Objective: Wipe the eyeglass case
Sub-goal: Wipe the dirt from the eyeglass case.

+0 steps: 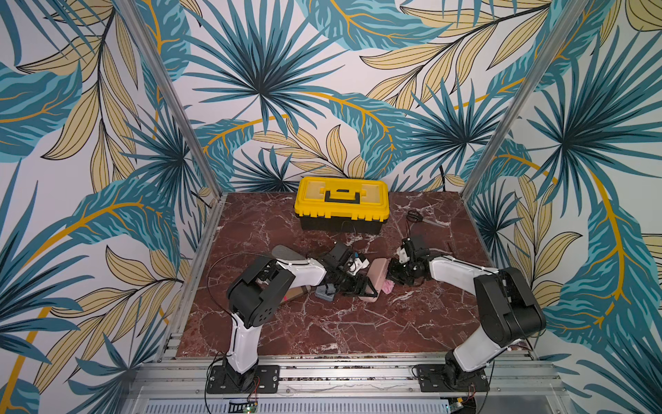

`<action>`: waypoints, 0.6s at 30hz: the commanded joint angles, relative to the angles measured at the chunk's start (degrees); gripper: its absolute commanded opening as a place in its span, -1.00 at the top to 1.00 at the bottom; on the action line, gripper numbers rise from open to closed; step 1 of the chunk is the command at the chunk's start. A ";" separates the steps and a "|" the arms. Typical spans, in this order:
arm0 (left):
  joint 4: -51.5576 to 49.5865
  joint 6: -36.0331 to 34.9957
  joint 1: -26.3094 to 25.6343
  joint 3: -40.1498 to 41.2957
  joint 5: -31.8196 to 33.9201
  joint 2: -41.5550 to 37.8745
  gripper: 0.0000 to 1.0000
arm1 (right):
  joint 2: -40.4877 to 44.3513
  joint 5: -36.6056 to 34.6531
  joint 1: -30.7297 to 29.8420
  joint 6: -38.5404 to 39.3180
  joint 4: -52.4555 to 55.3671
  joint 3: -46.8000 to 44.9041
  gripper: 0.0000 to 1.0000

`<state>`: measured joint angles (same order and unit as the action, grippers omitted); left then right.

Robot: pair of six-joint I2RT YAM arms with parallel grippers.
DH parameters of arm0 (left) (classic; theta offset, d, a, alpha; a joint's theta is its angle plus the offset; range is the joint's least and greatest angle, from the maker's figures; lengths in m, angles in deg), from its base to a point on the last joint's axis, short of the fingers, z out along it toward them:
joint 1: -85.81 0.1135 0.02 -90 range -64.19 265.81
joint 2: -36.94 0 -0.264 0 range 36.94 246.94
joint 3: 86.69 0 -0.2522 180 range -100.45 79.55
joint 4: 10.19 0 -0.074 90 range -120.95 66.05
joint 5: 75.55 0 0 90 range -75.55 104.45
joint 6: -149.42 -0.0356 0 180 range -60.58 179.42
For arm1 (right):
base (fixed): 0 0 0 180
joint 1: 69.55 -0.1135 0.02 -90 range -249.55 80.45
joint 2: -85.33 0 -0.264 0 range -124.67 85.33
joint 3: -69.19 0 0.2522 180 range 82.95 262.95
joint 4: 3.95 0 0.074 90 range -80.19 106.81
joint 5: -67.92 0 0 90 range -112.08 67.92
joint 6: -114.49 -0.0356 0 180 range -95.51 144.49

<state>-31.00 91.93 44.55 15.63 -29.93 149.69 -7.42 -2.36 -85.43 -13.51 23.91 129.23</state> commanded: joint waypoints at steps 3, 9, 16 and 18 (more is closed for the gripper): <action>-4.71 -4.73 0.78 -2.75 3.12 2.15 1.00 | 9.58 5.56 -6.29 -5.53 1.17 -7.77 1.00; -10.35 -8.05 0.45 -4.90 8.27 3.13 1.00 | 20.73 4.64 -6.64 -2.78 13.15 -7.64 1.00; -10.22 -7.60 -0.97 -3.87 7.84 2.19 1.00 | 18.90 -5.44 -6.45 5.36 22.69 2.48 1.00; -9.84 -7.14 -1.37 -3.36 7.99 1.66 1.00 | 15.26 -5.76 -6.42 4.59 21.02 4.42 1.00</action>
<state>-37.93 85.64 44.14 11.15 -25.12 150.66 11.77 -4.65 -92.00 -11.04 41.92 132.45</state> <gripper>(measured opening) 0.711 0.143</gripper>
